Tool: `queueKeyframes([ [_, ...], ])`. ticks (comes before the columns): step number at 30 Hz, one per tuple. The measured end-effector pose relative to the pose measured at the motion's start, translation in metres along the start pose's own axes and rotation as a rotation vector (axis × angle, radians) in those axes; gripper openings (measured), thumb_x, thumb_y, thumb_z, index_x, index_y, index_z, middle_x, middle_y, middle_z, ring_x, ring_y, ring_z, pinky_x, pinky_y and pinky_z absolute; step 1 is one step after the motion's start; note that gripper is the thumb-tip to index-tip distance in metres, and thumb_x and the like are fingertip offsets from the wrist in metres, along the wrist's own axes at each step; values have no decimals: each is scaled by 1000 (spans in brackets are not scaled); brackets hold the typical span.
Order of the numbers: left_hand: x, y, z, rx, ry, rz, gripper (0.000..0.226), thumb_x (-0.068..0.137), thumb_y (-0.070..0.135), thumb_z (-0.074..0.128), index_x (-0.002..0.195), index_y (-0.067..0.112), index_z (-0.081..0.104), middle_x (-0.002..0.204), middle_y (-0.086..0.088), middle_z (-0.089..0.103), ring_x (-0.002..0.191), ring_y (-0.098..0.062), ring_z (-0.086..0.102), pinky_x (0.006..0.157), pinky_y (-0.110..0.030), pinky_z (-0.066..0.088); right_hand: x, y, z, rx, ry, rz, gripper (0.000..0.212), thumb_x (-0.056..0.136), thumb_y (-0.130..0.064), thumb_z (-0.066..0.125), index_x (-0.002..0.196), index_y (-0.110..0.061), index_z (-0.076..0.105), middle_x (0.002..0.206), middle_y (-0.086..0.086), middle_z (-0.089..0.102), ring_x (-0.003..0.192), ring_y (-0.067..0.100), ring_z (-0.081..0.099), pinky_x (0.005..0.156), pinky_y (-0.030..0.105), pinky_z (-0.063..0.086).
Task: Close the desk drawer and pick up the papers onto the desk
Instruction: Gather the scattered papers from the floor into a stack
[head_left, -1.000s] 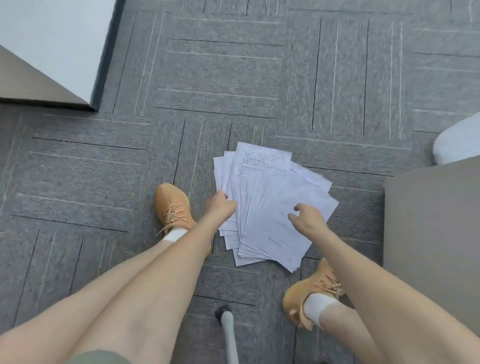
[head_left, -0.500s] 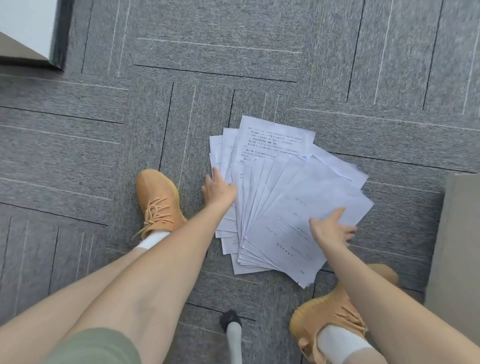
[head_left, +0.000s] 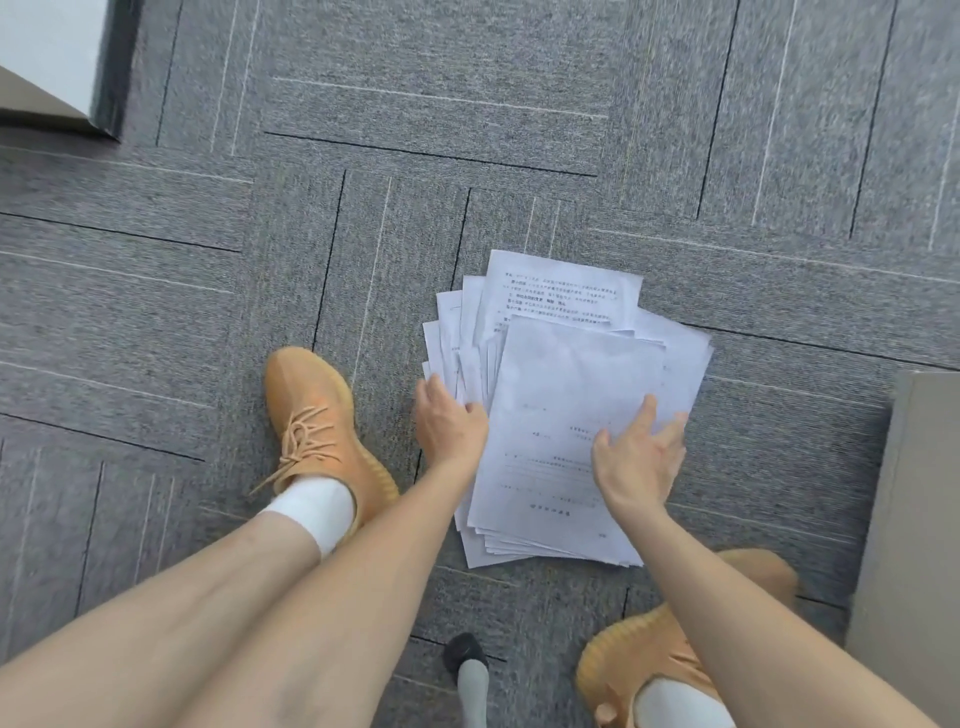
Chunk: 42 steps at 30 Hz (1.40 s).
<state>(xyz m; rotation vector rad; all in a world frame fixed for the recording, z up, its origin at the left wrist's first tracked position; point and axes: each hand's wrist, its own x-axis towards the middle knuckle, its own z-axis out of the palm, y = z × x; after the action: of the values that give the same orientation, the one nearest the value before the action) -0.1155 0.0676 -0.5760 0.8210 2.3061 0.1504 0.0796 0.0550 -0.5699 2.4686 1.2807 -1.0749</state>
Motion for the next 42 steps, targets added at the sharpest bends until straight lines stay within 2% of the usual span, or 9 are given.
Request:
queueKeyframes([
  [3,13,1,-10,-62,-30,-179,60,79,19,59,134,3,42,137,-19,42,125,-35,43,99,-40,40,9,8,1,-13,-50,82,86,95,-36,48,157,-10,-5,158,38,-12,150,50,-4,123,55,0],
  [7,25,1,-11,-98,-62,-221,45,72,18,58,115,8,47,121,-14,57,112,-37,50,90,-39,40,9,12,11,-59,-101,44,93,93,-47,47,156,-9,-11,157,40,-16,149,51,-10,123,54,-5],
  [11,22,-1,-9,-155,-125,-170,44,71,18,55,114,15,47,114,-6,60,102,-30,58,92,-41,48,-3,4,20,-102,-93,-63,95,92,-49,46,157,-8,-9,161,33,-13,152,43,-11,124,47,-5],
  [16,7,4,-2,-283,-196,-104,44,81,5,57,124,12,54,115,-5,55,92,-16,56,80,-26,42,-7,-2,10,72,18,-30,86,92,-37,55,158,-10,7,165,22,10,152,38,12,124,45,12],
  [19,0,0,2,-295,-116,-173,47,81,8,56,128,12,50,123,-10,53,100,-23,58,88,-30,46,1,4,2,104,26,53,87,92,-34,56,157,-4,5,164,26,8,152,40,9,124,47,7],
  [24,-15,13,12,-237,-198,-182,53,79,13,57,130,11,42,117,-12,62,104,-30,60,87,-32,44,-3,5,10,76,-46,12,90,93,-36,53,157,-2,-1,165,26,1,153,39,5,125,45,3],
  [28,-22,19,14,-199,-216,-183,49,78,9,55,125,12,41,117,-12,61,101,-30,58,80,-30,42,-7,0,8,160,-1,44,87,90,-34,57,158,-6,10,166,18,14,152,35,18,124,44,17],
  [33,-29,16,20,133,-135,-46,56,72,14,64,124,9,43,125,-19,45,114,-35,46,91,-37,41,5,11,-6,307,120,159,77,86,-26,63,152,-7,29,147,16,49,135,35,47,115,50,33],
  [42,-29,33,21,16,-175,-236,58,79,8,63,130,3,34,130,-22,46,109,-38,58,85,-41,49,14,9,-7,352,20,220,73,86,-25,65,150,-9,34,140,17,44,119,36,53,104,49,44],
])
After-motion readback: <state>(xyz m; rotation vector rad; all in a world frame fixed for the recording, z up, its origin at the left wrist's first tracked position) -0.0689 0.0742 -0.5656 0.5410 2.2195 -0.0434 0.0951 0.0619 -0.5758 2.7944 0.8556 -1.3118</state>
